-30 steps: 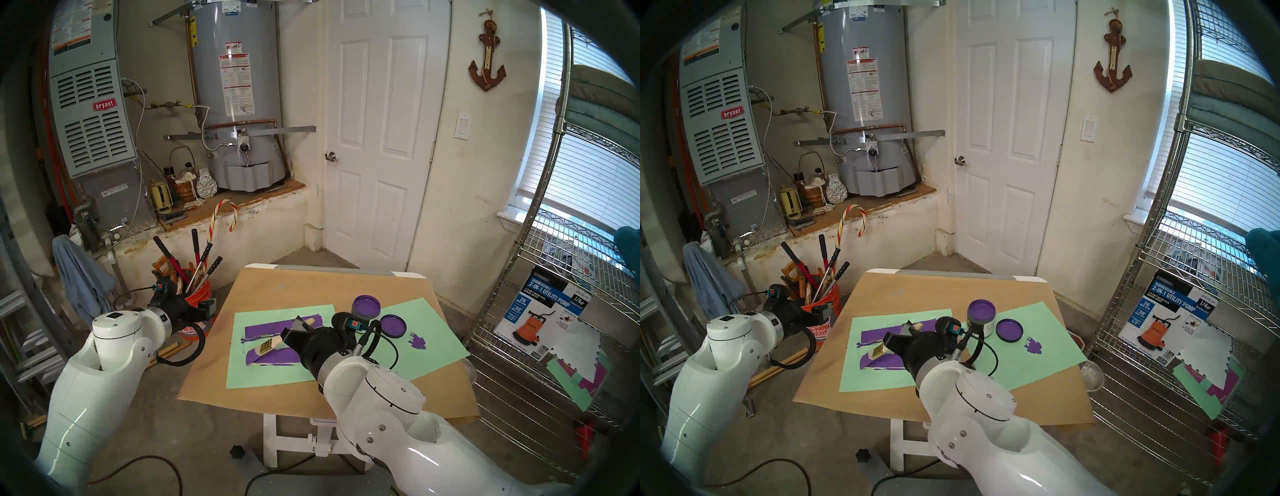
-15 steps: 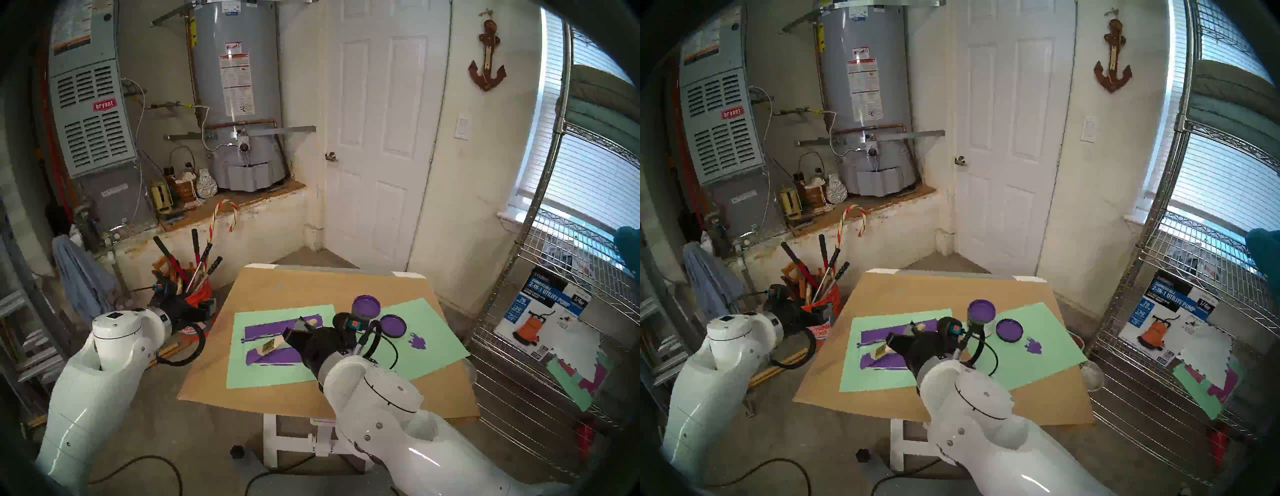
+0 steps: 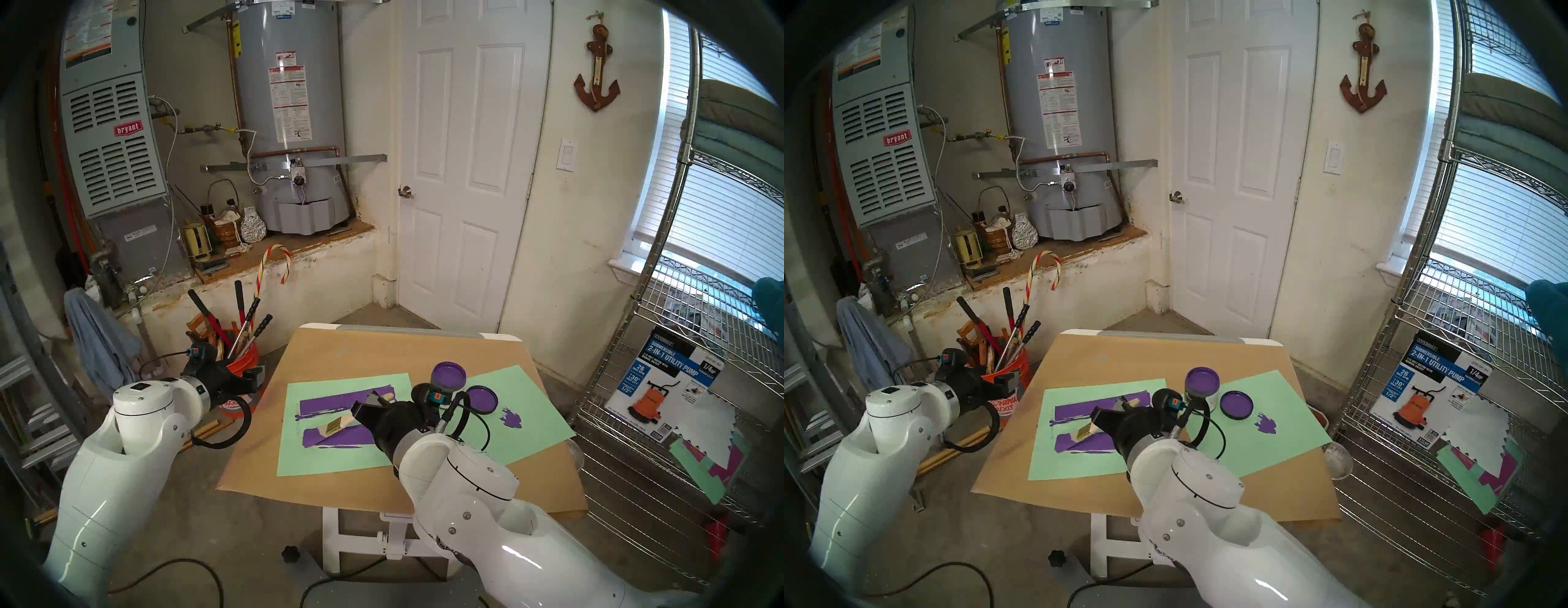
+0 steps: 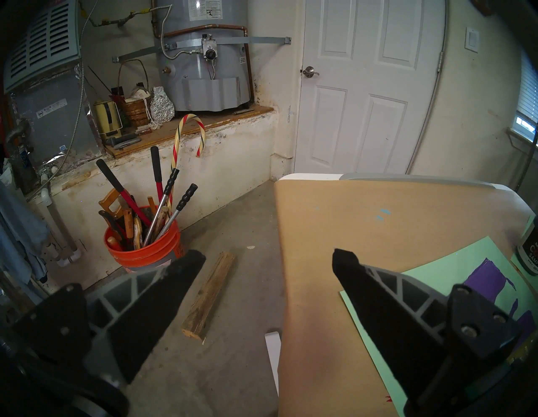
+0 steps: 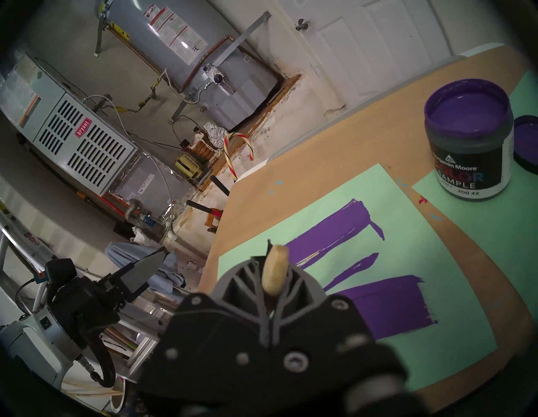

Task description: Pick up brush, dip the brush into paint, and paint the wood

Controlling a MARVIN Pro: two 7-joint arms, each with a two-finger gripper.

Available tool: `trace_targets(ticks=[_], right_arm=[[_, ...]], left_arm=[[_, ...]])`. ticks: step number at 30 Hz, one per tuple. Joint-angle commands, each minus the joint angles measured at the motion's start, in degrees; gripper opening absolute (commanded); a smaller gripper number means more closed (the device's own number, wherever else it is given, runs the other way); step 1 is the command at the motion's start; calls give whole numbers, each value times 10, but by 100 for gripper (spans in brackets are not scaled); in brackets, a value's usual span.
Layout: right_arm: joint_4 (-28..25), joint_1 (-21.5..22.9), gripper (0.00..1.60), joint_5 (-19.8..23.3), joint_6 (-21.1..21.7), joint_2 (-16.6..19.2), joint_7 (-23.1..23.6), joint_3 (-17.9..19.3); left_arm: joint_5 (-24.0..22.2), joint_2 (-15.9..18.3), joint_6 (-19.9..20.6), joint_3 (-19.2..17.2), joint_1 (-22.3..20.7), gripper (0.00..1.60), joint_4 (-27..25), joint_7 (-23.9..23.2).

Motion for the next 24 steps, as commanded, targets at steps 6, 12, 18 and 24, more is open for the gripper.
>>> trace_targets(ticks=[6,12,18,24], right_arm=[[-15,0,0,-5,1,6,0,3],[-17,-5,0,-5,1,14,-3,10],[-19,-10,0,-6,3,24,-3,16],[-22,-14,0,-6,4,34,-3,21]], left_arm=[[-1,1,-1,-6,-2,160,-9,1],[-1,1,-1,-6,-2,160,-9,1],[-1,1,-1,-6,-2,160,-9,1],[-1,1,-1,-6,-2,160,-9,1]])
